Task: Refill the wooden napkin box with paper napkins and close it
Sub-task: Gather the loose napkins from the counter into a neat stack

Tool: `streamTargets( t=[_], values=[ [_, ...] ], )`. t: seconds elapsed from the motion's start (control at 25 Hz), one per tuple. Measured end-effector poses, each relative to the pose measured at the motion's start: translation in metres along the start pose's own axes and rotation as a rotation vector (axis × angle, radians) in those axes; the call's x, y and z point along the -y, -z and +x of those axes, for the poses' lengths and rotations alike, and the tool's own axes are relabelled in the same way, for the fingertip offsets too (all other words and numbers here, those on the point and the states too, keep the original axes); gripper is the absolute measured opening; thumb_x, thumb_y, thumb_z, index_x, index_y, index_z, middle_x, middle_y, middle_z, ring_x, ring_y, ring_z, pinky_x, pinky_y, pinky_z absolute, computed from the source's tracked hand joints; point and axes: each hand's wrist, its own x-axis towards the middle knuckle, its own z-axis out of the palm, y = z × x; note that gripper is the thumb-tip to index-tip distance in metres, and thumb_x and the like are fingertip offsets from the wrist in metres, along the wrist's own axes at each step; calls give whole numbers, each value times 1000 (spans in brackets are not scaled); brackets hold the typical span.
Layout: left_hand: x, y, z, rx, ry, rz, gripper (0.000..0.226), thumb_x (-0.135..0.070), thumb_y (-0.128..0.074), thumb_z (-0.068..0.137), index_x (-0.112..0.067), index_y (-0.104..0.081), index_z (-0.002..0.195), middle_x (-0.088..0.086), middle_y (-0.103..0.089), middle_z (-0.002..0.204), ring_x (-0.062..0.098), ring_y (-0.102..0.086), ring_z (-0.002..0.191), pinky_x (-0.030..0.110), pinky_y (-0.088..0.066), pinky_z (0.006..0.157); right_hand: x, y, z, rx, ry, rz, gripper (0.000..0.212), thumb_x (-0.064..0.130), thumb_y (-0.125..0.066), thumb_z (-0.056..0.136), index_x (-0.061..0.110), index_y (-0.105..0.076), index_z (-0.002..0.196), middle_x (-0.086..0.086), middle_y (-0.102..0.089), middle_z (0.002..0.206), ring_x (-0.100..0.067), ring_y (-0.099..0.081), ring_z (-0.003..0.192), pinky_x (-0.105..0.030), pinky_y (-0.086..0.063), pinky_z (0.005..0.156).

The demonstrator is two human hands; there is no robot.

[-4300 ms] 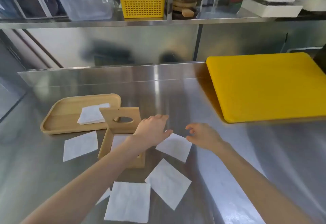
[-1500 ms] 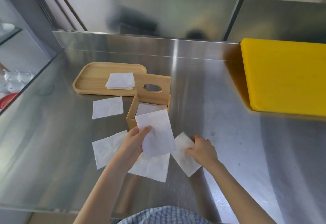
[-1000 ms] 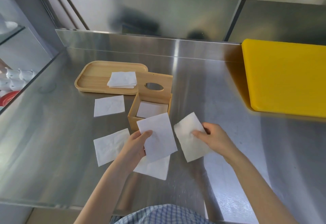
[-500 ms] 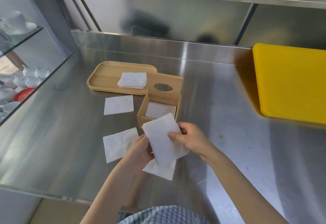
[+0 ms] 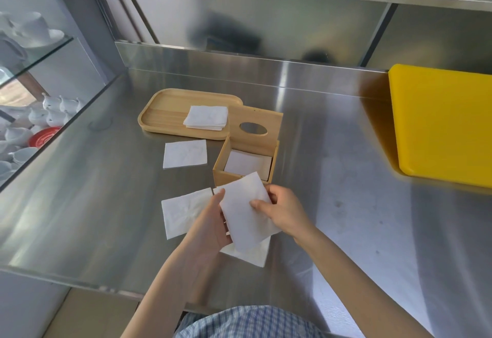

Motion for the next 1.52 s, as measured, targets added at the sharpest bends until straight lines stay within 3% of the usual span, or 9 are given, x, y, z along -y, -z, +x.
streamTargets(
  t=[0.16,0.36,0.48,0.64,0.84,1.04,1.2,1.44,1.52],
  values=[
    [5,12,-5,-7,-71,13,36,-33,-44,95,-14,-53,124,13,-62,120,26,-61,98,35,-52,71,1,-10,3,30,29,-58,29,25,-61,89,8,-60,112,-6,-66,112,-15,-56,90,-27,-45,74],
    [11,30,-7,-74,-88,56,20,-13,-44,97,-7,-61,104,11,-66,98,26,-63,83,37,-51,67,-1,-11,12,110,37,-112,31,35,-48,94,9,-64,101,0,-61,88,-19,-58,86,-31,-46,74],
    [7,41,-7,-136,-72,0,20,-11,-45,96,-3,-58,108,12,-66,98,27,-63,85,38,-52,68,-13,-9,16,96,59,-294,26,32,-49,94,13,-63,106,-2,-68,101,-20,-63,98,-37,-53,90],
    [2,57,-12,-152,-99,-24,19,-11,-42,97,-8,-59,103,10,-66,99,26,-62,87,39,-50,70,-22,-23,16,94,134,-687,35,31,-52,93,15,-52,124,-4,-56,125,-22,-54,116,-35,-48,92],
    [4,65,-13,-165,-112,-48,18,-14,-42,96,-11,-57,105,8,-66,103,25,-63,90,38,-50,71,-31,-45,19,121,131,-898,39,24,-53,91,9,-43,126,-12,-46,132,-29,-41,123,-38,-41,98],
    [5,61,-10,-155,-119,-60,20,-11,-39,97,-16,-59,97,9,-65,103,25,-62,90,39,-50,72,-36,-40,22,179,34,-784,31,24,-52,92,10,-53,120,-11,-50,129,-28,-43,122,-38,-40,98],
    [6,60,-9,-153,-120,-45,21,-11,-39,97,-17,-59,96,8,-65,102,24,-62,89,38,-49,71,-39,-27,19,123,8,-571,21,19,-51,90,13,-59,109,-9,-63,116,-27,-58,106,-33,-45,76],
    [7,65,-6,-152,-134,-55,19,-12,-40,96,-17,-58,100,6,-65,101,23,-62,90,37,-50,73,-26,2,9,133,45,-439,22,20,-52,91,2,-62,98,-16,-67,99,-30,-62,93,-30,-40,63],
    [7,68,-7,-159,-128,-64,18,-13,-40,96,-18,-58,98,7,-64,102,23,-62,90,37,-50,73,-12,11,3,162,67,-382,18,20,-54,91,4,-61,96,-6,-63,88,-23,-59,83,-25,-37,56]
  ],
)
